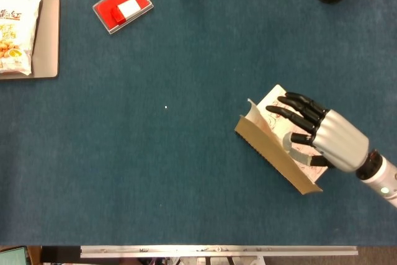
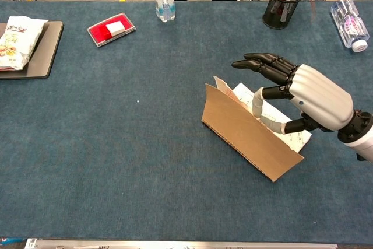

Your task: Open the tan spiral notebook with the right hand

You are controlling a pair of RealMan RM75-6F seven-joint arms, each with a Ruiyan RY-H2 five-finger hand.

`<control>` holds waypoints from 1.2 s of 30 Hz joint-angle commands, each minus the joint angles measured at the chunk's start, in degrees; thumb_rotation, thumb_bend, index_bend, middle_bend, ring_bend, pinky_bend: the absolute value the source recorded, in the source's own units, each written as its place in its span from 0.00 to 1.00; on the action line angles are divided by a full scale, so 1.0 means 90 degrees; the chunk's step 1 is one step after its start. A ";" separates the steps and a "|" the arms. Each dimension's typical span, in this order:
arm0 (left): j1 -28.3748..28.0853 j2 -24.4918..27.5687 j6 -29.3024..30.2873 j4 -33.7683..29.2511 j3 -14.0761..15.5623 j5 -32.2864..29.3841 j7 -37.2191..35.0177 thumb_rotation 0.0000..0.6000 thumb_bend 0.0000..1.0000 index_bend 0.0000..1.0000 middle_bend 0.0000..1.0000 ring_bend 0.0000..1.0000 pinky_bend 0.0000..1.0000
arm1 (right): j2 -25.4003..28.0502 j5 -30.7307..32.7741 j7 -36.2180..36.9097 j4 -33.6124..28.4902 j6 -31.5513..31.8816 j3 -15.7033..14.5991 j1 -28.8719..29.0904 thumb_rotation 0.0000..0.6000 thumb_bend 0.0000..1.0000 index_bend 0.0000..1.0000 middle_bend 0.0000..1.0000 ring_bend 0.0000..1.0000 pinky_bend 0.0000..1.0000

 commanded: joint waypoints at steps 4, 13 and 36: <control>-0.0005 -0.0004 -0.0010 0.0007 -0.0003 -0.0009 0.0009 1.00 0.43 0.44 0.36 0.28 0.45 | 0.0027 -0.0104 0.0048 -0.0247 0.0068 -0.0048 0.0003 1.00 0.34 0.64 0.12 0.00 0.11; 0.0001 0.0002 0.0001 -0.0006 -0.0001 -0.0004 0.0007 1.00 0.43 0.44 0.36 0.28 0.45 | 0.0068 -0.0236 0.0008 -0.0508 -0.0097 -0.0209 -0.0012 1.00 0.34 0.64 0.12 0.00 0.11; 0.0006 0.0019 0.0001 -0.0017 0.0003 0.0002 -0.0007 1.00 0.43 0.44 0.36 0.28 0.45 | -0.0236 -0.0187 0.0545 -0.0230 -0.0035 -0.0186 -0.0114 1.00 0.05 0.04 0.12 0.00 0.11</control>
